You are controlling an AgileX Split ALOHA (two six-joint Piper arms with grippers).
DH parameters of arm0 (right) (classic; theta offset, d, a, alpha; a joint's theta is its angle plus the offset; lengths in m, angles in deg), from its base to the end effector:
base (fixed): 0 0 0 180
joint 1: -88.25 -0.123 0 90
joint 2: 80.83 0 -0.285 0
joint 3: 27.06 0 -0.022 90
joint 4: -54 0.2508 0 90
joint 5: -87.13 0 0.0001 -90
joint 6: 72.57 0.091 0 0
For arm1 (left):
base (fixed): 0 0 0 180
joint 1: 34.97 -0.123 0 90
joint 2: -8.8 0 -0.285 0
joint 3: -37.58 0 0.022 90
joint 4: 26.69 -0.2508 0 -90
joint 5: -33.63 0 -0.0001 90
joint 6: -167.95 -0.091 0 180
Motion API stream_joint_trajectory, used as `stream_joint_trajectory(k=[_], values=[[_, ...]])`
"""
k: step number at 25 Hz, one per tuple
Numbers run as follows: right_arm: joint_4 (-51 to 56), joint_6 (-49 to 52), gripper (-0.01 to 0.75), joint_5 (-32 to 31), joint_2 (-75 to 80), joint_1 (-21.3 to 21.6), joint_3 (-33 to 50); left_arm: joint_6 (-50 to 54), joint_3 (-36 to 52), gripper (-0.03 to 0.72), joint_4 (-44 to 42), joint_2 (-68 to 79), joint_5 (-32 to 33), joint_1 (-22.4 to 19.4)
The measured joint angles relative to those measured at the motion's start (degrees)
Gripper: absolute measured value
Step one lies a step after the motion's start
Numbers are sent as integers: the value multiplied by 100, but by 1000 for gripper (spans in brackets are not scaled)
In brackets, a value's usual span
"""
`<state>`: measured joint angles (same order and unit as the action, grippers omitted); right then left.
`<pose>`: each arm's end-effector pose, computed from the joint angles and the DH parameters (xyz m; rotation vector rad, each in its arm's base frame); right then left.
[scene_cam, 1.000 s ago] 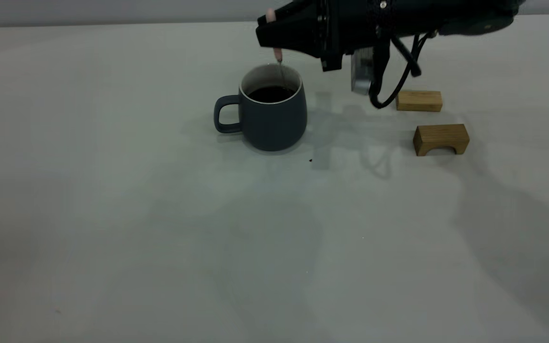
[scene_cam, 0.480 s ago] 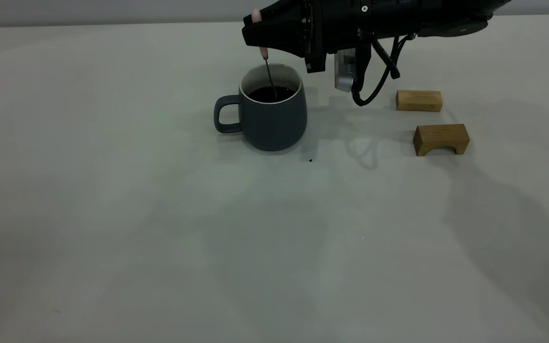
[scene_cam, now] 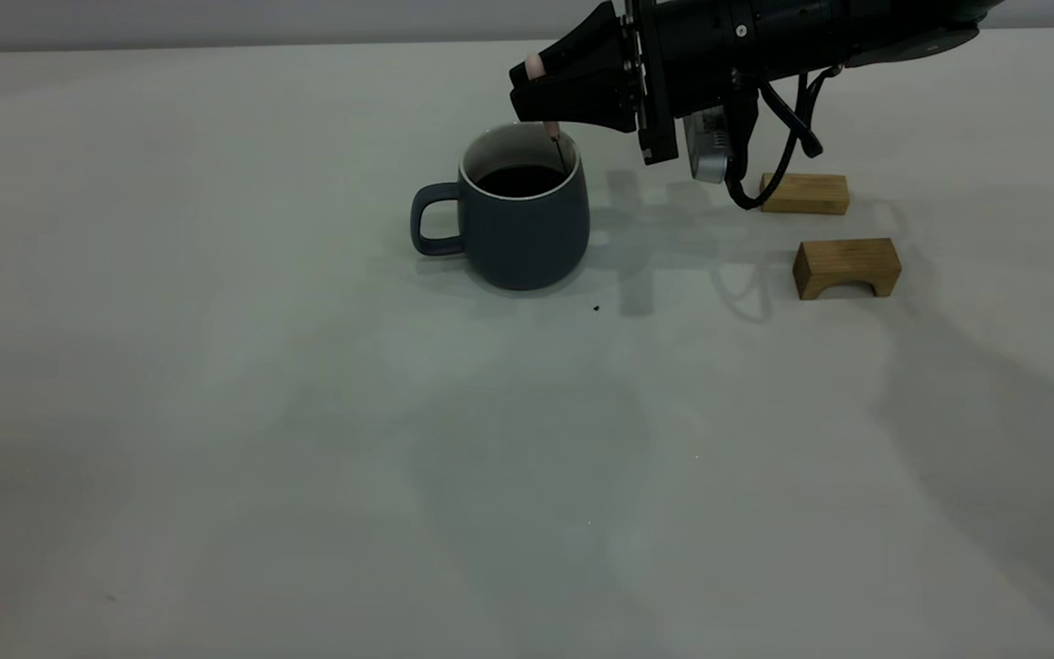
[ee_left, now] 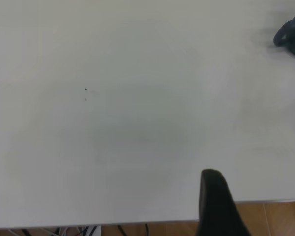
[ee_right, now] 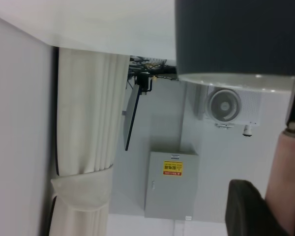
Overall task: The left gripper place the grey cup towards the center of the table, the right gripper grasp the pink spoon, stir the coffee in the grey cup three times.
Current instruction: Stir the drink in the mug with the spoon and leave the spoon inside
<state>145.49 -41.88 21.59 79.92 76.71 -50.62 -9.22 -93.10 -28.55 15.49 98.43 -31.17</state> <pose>0.4564 0.1777 0.0218 -1.3738 -1.5764 -1.2827 -0.0091 0.0033 0.2680 0.0148 2.1082 -0.0301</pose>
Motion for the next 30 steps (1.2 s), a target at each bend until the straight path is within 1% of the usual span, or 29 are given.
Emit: stream_joint_trajectory(k=[4,9,11,14,17,19,22,24,30], values=[[140,0,134,-5,0,-61,0,0,0,482,0,0,0,0],[748,-30,134,-15,0,-218,-13,0,0,482,0,0,0,0],[831,-162,134,-7,0,-224,-40,0,0,482,0,0,0,0],[876,-524,134,212,0,-213,-37,0,0,482,0,0,0,0],[845,-751,134,263,7,-187,-37,0,0,482,0,0,0,0],[750,-790,134,185,7,-136,-37,0,0,482,0,0,0,0],[450,-829,134,7,7,-44,-37,0,0,482,0,0,0,0],[163,-836,134,-2,7,-2,-37,0,0,482,0,0,0,0],[-123,-831,134,-14,7,-65,-37,0,0,482,0,0,0,0]])
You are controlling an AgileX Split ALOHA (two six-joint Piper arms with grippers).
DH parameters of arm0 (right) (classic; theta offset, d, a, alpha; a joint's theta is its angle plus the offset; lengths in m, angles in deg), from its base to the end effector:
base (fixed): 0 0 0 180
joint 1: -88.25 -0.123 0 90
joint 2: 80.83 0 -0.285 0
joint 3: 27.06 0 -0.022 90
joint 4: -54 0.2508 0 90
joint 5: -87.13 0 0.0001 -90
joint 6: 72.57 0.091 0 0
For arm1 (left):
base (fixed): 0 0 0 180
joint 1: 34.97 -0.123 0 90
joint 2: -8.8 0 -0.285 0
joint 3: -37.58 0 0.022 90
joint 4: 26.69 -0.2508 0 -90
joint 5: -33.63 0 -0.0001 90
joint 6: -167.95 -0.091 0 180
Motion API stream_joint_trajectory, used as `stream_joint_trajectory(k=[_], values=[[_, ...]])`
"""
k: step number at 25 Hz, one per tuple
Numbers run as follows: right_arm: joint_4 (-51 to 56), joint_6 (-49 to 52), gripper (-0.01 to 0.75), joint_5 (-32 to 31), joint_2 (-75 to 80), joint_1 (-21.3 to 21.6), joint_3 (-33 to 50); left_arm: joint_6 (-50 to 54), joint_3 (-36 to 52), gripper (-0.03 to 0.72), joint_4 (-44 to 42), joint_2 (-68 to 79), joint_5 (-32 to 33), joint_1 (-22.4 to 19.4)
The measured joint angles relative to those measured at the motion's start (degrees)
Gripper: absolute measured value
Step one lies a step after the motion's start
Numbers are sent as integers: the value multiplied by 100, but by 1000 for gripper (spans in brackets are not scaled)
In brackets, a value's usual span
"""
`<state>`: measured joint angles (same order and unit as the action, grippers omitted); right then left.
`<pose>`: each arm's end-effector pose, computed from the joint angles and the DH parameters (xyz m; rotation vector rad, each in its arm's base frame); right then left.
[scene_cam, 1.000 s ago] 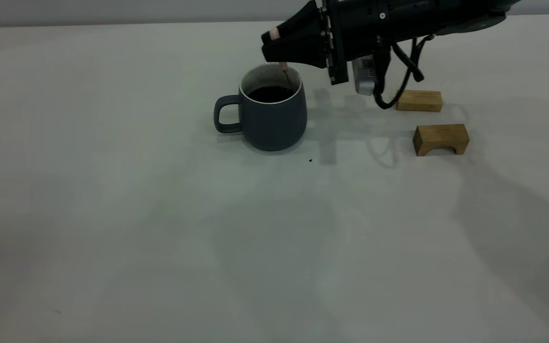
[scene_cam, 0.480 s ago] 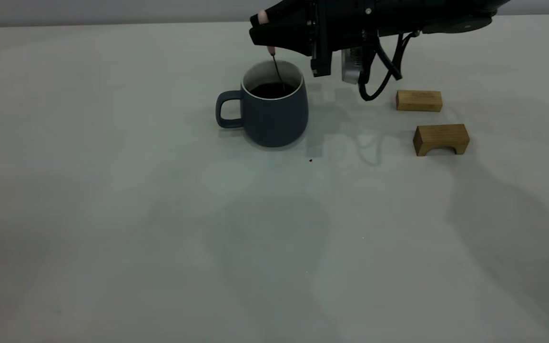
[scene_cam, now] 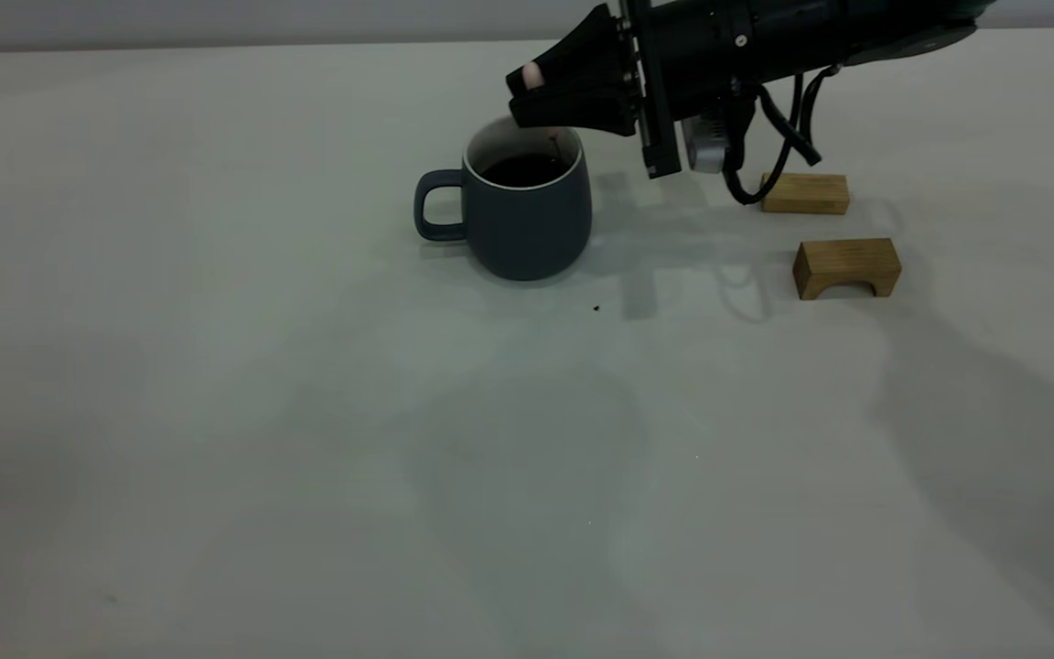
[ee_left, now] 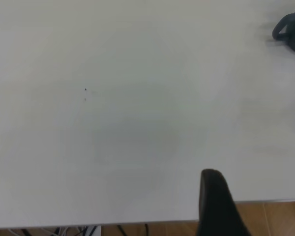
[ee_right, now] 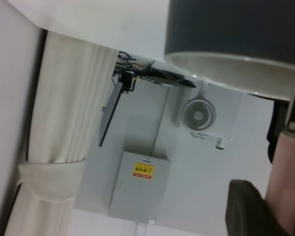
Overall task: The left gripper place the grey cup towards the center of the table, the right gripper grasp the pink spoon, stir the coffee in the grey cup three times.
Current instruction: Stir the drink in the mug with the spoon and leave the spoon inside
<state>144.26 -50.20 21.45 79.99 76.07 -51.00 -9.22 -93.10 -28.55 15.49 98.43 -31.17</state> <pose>0.4541 0.1829 0.0216 -1.2521 -1.7296 -1.3499 -0.0091 0.0033 0.2680 0.0148 2.1082 -0.0301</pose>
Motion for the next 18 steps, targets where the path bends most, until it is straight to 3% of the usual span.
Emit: stream_joint_trajectory(k=[9,18], values=[[809,-7,134,-4,0,-404,0,0,0,482,0,0,0,0],[522,-498,134,270,0,-145,0,0,0,482,0,0,0,0]])
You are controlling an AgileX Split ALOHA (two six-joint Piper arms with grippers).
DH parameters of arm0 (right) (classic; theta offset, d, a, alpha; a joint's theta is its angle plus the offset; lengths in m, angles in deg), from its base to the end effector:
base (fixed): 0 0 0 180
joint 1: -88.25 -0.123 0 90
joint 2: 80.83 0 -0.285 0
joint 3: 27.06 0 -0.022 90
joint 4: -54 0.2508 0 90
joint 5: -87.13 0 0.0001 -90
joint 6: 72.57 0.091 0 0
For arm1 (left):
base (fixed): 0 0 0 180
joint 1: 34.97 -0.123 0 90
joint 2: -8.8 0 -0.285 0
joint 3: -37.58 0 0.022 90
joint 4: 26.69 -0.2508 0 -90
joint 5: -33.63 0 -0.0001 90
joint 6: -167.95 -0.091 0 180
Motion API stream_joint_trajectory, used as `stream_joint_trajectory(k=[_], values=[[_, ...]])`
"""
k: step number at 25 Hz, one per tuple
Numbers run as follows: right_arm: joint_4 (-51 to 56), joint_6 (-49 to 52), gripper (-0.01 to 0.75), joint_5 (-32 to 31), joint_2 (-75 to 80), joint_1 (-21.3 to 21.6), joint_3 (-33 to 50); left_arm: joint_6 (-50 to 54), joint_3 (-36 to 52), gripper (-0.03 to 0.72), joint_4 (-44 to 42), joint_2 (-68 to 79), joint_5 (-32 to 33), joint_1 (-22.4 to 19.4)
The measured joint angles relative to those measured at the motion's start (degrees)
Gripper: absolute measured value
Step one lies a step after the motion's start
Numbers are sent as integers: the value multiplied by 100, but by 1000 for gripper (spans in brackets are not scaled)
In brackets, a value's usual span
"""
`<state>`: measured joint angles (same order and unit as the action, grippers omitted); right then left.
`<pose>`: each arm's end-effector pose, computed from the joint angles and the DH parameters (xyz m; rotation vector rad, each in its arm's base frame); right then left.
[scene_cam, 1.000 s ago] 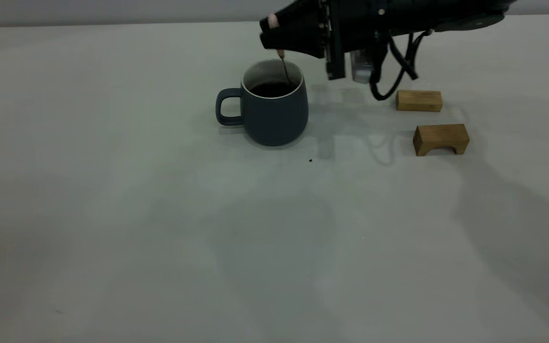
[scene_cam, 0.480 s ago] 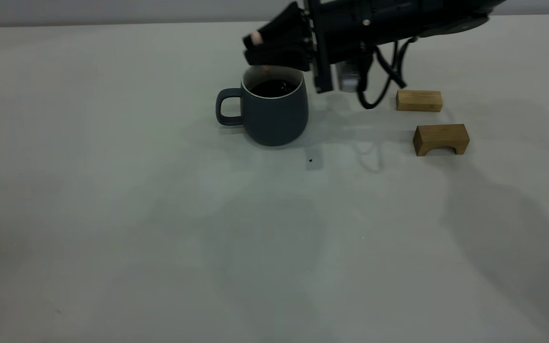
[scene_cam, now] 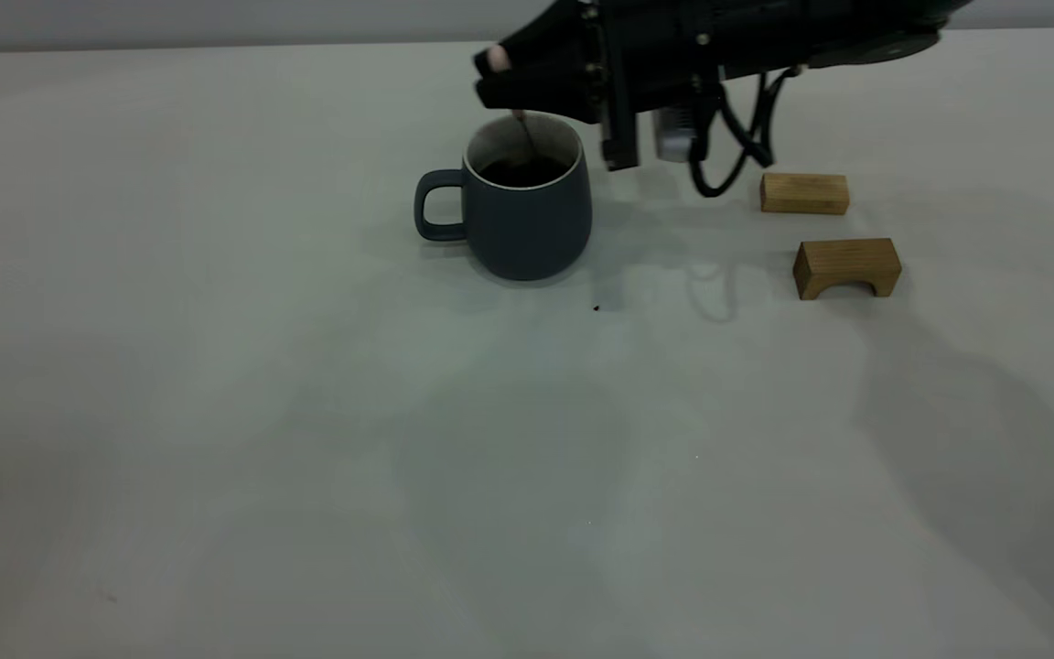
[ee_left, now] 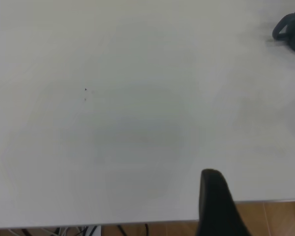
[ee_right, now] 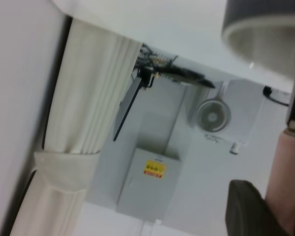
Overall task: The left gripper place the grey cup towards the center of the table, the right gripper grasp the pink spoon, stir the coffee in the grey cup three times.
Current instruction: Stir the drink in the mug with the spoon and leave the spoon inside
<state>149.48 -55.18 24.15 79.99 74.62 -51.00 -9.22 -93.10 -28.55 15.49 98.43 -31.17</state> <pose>0.4577 0.1941 0.0238 -1.2569 -1.7449 -1.4524 -0.0091 0.0033 0.2680 0.0148 2.1082 -0.0301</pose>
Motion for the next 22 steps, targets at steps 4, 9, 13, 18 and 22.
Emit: stream_joint_trajectory(k=[4,9,13,18,22], values=[[-436,10,134,-197,0,115,0,0,0,482,0,0,0,0],[-886,109,134,-281,0,122,0,0,0,482,0,0,0,0],[-875,136,134,-281,-5,50,0,0,0,482,0,0,0,0],[-839,142,134,-288,-5,-13,0,0,0,482,0,0,0,0],[-848,104,134,-288,-5,-13,0,0,0,482,0,0,0,0]])
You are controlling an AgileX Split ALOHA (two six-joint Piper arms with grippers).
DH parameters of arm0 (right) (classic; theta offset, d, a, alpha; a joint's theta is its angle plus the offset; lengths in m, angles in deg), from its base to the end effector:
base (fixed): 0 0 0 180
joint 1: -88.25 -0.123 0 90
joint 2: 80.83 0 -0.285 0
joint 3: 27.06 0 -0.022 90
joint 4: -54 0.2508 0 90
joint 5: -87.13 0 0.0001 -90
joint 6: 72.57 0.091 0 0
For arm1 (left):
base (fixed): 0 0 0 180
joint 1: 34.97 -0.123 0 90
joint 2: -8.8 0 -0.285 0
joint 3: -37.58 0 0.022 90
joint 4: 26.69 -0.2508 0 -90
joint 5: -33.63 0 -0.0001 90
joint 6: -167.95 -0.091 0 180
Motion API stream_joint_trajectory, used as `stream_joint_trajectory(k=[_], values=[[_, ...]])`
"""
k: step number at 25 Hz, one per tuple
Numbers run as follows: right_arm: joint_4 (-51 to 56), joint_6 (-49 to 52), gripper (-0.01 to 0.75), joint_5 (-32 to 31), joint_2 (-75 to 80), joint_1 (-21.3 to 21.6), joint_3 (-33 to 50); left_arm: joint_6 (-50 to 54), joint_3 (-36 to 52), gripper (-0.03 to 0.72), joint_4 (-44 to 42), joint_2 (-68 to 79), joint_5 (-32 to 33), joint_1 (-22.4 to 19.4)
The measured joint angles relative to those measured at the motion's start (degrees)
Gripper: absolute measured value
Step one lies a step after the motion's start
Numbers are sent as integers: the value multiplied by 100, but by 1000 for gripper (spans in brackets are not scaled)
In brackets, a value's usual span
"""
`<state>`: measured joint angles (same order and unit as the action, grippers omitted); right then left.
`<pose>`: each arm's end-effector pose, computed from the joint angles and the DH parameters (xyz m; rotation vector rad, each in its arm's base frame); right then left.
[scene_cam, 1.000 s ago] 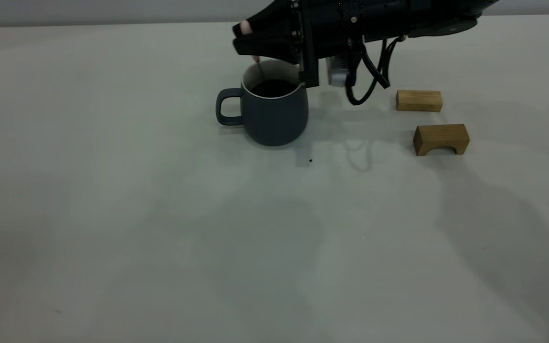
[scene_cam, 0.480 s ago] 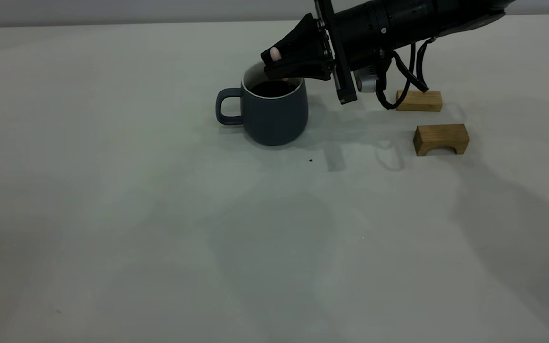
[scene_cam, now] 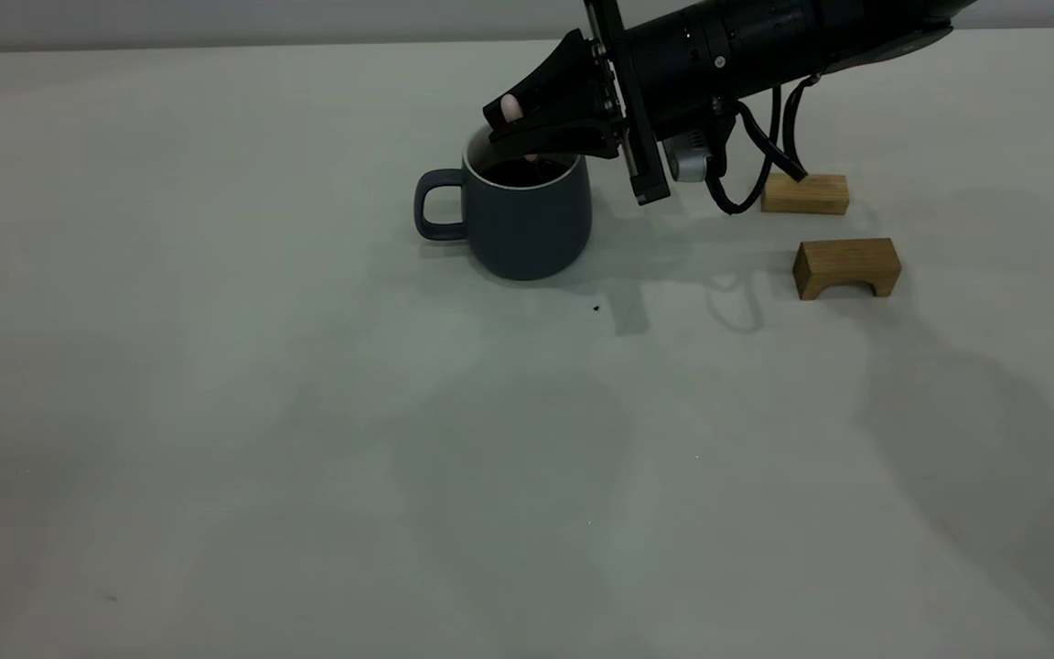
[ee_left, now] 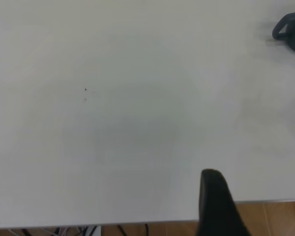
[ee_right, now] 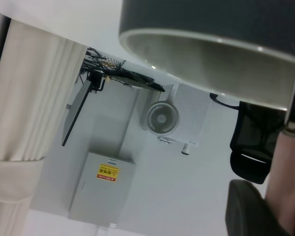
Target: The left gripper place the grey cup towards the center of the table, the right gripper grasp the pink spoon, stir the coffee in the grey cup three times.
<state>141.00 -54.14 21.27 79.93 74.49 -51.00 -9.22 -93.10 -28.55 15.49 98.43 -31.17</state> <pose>0.4455 0.1945 0.0190 -1.1409 -1.8501 -1.3297 -0.0091 0.0033 0.2680 0.0148 2.1082 -0.0301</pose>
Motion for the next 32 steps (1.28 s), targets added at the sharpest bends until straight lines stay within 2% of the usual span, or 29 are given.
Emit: stream_joint_trajectory(k=[5,12,15,21,24,26,28,32], values=[[-326,-698,166,0,-4,0,0,0,0,482,0,0,0,0],[-748,-2700,394,0,-125,-12,0,0,0,482,0,0,0,0],[-1421,-3350,430,7,-487,-69,0,0,0,482,0,0,0,0],[-3109,-3896,380,522,-1587,-286,0,0,0,482,0,0,0,0],[-4406,-4335,341,485,-2232,-417,0,0,0,482,0,0,0,0],[-5329,-4468,316,180,-2679,-553,0,0,0,482,0,0,0,0],[-6214,-4287,288,-182,-3165,-664,0,0,0,482,0,0,0,0],[-7662,-2877,240,-362,-4101,-705,181,0,0,482,0,0,0,0]])
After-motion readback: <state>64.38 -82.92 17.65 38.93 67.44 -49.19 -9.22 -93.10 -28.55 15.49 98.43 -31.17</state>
